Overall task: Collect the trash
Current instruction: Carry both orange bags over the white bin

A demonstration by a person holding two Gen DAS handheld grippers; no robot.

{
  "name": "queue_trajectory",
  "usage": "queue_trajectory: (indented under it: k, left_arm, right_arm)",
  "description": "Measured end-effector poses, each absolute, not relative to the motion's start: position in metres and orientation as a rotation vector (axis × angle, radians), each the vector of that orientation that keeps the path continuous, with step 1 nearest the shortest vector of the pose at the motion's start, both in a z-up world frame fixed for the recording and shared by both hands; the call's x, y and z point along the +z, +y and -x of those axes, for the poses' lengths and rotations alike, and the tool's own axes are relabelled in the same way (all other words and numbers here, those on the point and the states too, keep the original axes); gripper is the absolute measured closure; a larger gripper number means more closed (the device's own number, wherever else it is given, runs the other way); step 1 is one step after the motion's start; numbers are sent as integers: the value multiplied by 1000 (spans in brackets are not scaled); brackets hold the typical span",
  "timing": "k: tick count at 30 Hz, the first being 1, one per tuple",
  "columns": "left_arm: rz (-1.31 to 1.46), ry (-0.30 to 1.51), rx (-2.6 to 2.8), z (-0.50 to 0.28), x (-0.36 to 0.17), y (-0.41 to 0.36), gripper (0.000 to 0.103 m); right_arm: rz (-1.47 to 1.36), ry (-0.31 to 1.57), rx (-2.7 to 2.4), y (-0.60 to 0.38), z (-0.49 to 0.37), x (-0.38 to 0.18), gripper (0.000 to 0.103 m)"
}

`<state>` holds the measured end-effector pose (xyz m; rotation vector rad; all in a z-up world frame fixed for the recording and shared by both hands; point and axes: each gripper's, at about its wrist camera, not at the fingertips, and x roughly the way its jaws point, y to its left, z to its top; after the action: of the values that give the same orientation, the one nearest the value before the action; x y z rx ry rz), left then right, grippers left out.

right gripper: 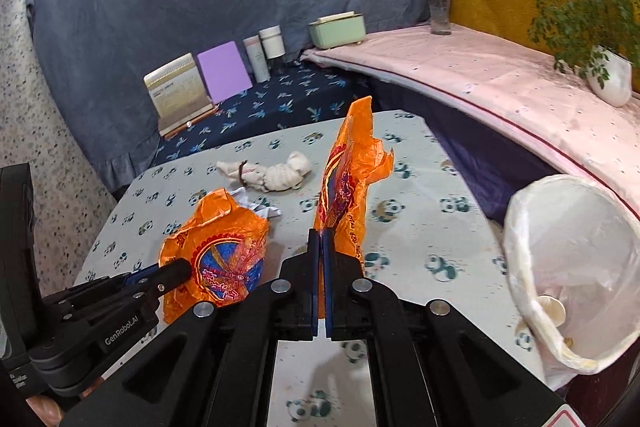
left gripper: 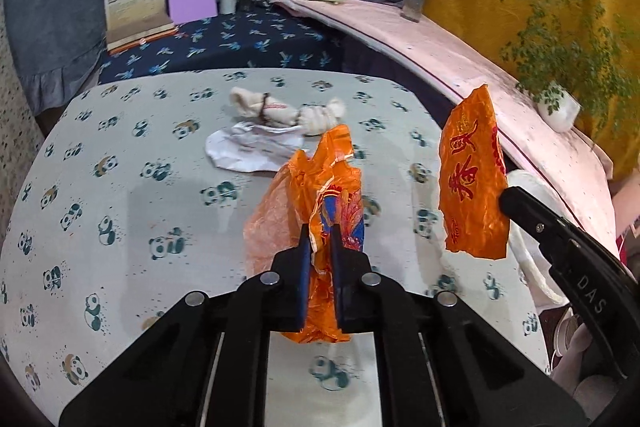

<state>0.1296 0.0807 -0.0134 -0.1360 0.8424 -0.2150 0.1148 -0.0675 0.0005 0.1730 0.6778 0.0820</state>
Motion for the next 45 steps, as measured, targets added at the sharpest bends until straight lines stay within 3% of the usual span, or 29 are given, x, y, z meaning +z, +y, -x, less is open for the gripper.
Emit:
queue_trajectory:
  k: [29, 45]
  left_arm:
    - [-102, 799, -575, -111, 27, -154, 94]
    - [-110, 878, -651, -137, 11, -206, 91]
  right_arm:
    - [-366, 627, -245, -278, -39, 0, 101]
    - [-404, 674, -313, -321, -42, -14, 99]
